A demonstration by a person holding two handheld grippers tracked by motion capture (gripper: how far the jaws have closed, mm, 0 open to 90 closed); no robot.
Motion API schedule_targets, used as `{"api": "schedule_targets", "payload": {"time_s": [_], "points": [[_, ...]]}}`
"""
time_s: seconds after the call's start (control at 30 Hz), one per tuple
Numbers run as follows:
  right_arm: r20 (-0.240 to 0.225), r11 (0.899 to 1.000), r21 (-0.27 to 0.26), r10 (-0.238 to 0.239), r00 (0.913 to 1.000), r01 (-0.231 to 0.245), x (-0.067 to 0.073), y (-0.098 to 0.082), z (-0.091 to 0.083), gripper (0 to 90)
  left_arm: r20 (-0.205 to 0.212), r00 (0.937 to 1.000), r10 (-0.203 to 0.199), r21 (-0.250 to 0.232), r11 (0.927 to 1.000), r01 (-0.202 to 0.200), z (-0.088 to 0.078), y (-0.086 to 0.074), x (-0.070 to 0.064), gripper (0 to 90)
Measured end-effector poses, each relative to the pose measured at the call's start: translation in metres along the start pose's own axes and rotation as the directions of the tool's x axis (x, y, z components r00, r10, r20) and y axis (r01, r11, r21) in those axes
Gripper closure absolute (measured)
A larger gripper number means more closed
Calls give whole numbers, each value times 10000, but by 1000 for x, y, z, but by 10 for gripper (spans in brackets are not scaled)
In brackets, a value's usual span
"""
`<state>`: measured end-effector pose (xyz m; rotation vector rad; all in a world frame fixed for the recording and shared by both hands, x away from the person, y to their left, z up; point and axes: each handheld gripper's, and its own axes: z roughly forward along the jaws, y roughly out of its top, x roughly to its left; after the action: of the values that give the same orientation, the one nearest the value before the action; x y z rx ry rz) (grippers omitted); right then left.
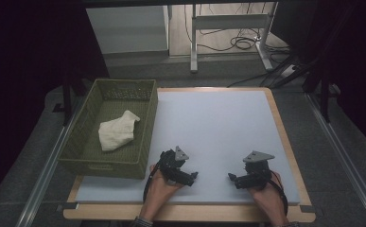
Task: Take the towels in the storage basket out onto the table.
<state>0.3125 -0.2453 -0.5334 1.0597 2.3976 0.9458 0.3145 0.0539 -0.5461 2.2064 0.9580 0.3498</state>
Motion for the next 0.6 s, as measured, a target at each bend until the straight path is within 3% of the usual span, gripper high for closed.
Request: {"api": "schedule_targets", "payload": {"time_s": [0.6], "points": [[-32,10000,-14,34,10000,-34,0,0,1,31,102,9999,-113,9,9999,113,0,0,1,0]]}}
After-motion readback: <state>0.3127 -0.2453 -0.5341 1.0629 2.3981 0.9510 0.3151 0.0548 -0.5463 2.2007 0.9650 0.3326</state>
